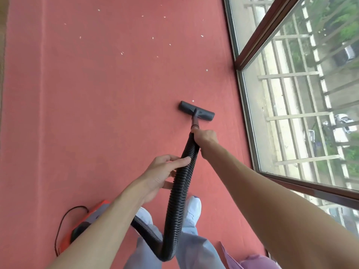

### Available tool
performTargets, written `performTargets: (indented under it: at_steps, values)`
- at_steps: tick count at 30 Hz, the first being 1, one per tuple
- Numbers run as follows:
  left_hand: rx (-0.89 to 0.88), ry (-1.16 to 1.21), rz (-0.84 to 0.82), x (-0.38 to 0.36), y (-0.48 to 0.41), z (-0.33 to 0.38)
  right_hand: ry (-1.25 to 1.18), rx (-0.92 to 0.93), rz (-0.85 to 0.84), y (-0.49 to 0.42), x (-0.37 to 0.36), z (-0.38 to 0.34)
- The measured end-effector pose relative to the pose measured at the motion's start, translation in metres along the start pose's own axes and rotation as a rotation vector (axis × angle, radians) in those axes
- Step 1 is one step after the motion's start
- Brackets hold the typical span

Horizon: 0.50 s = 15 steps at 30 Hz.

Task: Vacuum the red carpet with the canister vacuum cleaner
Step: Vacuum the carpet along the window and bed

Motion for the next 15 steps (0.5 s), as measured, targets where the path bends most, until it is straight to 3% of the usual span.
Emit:
performTargets:
  at_steps: [10,15]
  values:
    - [-0.047,0.136,0.094,0.004,-0.047,0.051,0.035,0.042,0.035,-0.055,-0.006,-0.062]
    - [-0.046,0.085,-0.061,0.027,-0.055,0.099,-0.035,0.006,0.056,-0.066,-0.015,-0.096]
Point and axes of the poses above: each hand's wrist, its own y-axis away from the middle knuckle, its own x-axis out of the back of the hand, z = x × y, the point moved 2 cm from there along -y, towards the middle knuckle, and after that the axes turned 11 degrees about x, right-handed, at the moved point
